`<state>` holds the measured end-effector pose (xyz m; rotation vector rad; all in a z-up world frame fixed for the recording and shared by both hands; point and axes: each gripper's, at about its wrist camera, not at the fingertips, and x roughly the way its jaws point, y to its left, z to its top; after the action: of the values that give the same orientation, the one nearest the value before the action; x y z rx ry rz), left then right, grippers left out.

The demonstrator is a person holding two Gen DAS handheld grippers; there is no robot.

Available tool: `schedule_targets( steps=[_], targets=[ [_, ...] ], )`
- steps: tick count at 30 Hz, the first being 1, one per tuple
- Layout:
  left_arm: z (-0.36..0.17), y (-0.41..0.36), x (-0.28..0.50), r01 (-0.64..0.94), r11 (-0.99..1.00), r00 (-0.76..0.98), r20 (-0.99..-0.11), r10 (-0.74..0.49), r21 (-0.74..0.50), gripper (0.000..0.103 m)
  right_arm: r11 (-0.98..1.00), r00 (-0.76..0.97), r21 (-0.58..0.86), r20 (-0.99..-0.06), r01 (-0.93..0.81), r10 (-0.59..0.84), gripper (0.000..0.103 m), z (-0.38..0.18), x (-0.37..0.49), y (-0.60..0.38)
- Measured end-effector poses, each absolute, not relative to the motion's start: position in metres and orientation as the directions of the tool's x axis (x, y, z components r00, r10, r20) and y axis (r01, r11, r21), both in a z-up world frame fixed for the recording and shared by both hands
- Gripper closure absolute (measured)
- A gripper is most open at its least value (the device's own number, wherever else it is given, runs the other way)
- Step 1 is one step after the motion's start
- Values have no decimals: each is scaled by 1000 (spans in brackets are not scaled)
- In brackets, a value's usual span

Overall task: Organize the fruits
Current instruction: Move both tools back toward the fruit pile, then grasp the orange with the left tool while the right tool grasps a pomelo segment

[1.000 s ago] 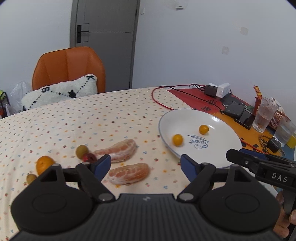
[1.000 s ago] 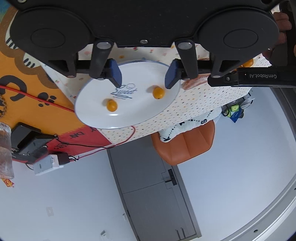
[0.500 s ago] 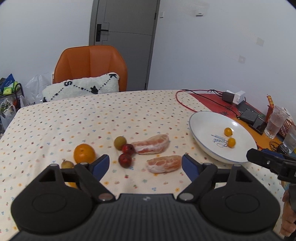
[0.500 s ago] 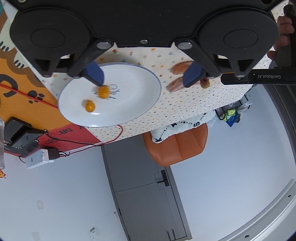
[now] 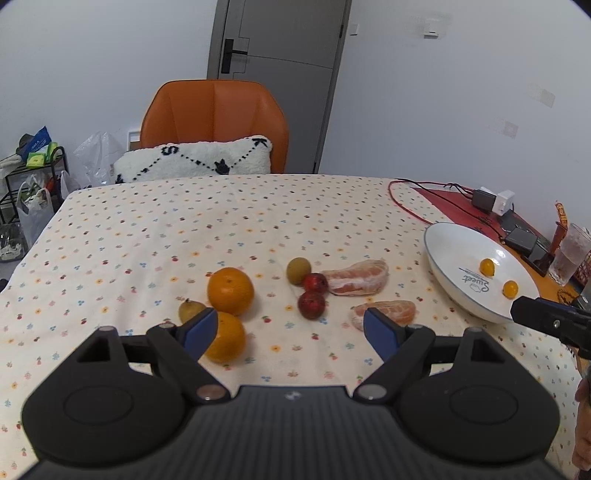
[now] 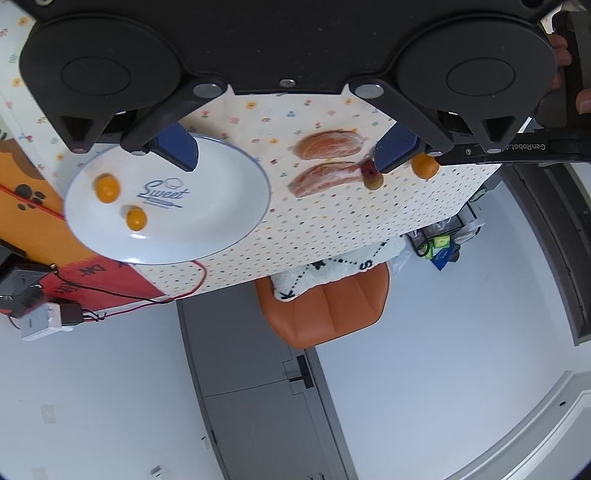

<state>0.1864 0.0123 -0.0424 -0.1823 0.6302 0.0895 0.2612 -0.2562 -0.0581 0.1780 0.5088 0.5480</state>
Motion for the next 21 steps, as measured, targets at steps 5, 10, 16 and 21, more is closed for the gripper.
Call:
schedule_targets(
  steps=[5,10,16,21],
  targets=[
    [-47,25,187,-155,976,802,-596,34,-152,18,834,716,292,-428,-468,552,0,-58,263,-242],
    [-54,37,189,-166,974,795,-605,40,-154,18,828,697,280,-448,-485,560,0,-59,266,-226],
    [-64,46,196,-160,973,788,-615,22,-169,21,825,679,275,-471,-493,563,0,-64,273,-210],
    [-75,50,204,-165,973,766,-642,23,-161,30,821,660,265,-494,-506,566,0,-69,278,-195]
  ],
)
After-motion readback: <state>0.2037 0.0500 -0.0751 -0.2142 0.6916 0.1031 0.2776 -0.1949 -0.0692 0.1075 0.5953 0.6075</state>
